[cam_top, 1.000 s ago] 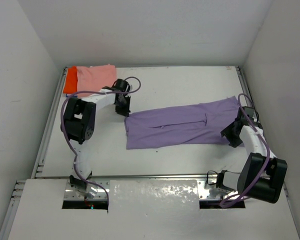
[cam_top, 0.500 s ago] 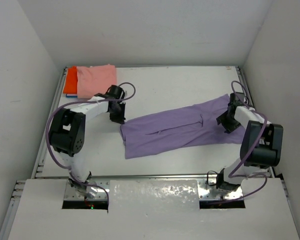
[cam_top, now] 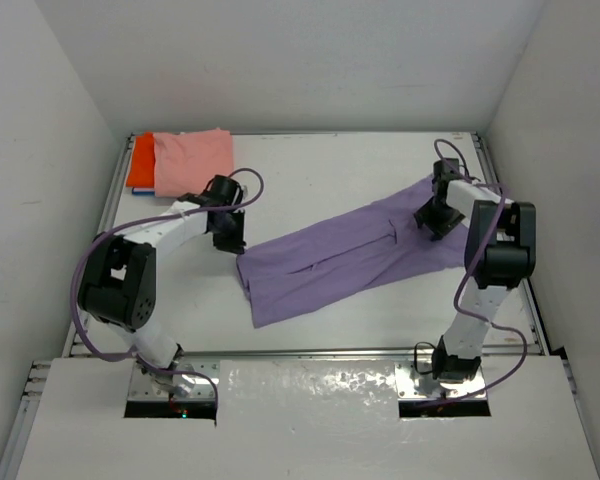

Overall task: Fold and stack the t-shirts
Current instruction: Rotate the tshirt 80 degrees

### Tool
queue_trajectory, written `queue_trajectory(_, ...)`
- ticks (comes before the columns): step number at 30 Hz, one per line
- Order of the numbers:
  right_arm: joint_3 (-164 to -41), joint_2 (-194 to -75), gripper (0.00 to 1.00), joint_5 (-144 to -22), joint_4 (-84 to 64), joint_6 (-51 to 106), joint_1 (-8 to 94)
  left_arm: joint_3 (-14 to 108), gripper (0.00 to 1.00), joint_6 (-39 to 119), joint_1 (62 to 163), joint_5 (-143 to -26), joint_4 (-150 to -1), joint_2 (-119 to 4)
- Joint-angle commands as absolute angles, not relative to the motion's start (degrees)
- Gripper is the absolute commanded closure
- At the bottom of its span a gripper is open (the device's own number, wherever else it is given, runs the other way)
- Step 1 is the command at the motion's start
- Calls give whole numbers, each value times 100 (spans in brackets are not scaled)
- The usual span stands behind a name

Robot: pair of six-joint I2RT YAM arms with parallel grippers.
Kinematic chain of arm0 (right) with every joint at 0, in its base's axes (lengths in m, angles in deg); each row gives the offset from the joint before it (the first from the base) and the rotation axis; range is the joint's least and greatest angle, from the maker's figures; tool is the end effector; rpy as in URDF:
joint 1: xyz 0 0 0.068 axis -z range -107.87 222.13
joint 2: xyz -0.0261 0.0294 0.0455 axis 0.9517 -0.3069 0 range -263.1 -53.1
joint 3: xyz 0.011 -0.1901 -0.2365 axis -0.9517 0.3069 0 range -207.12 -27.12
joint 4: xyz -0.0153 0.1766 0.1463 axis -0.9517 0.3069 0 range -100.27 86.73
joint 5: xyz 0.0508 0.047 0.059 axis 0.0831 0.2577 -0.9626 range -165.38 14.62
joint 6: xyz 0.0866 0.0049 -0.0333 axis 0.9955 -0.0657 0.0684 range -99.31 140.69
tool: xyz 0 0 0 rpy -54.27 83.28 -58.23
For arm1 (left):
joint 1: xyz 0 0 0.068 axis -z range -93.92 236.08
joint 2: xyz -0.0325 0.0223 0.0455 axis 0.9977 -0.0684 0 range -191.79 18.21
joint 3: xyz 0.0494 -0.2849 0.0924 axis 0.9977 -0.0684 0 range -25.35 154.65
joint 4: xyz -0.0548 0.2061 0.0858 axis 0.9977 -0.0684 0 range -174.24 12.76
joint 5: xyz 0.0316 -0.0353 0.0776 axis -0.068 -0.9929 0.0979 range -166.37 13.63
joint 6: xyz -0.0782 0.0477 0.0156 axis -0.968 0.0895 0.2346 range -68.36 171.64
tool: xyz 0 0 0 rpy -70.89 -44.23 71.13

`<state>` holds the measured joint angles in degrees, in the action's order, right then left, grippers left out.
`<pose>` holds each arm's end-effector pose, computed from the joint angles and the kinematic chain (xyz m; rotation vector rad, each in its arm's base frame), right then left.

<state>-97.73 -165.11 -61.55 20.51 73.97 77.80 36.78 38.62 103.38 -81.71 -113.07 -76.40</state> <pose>0.3723 -0.0572 0.1453 1.4029 2.3755 -0.1313 0.2957 -0.1002 0.1994 0.1293 2.7855 -0.2652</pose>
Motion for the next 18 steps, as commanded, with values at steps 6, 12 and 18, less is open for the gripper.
queue_trajectory(6, -11823, -18044, 49, -6948, 1706, 6834, 7310, 3450, 100, 3573, 10375, -8120, -11582, -7232)
queue_trajectory(12, -14118, -19591, 48, -8010, 2172, 6016, 7257, 3099, 98, 2950, 10410, -8682, -11451, -6942)
queue_trajectory(18, -14744, -20076, 42, -8706, 1698, 5910, 7046, 2914, 94, 2492, 10515, -9069, -11380, -6722)
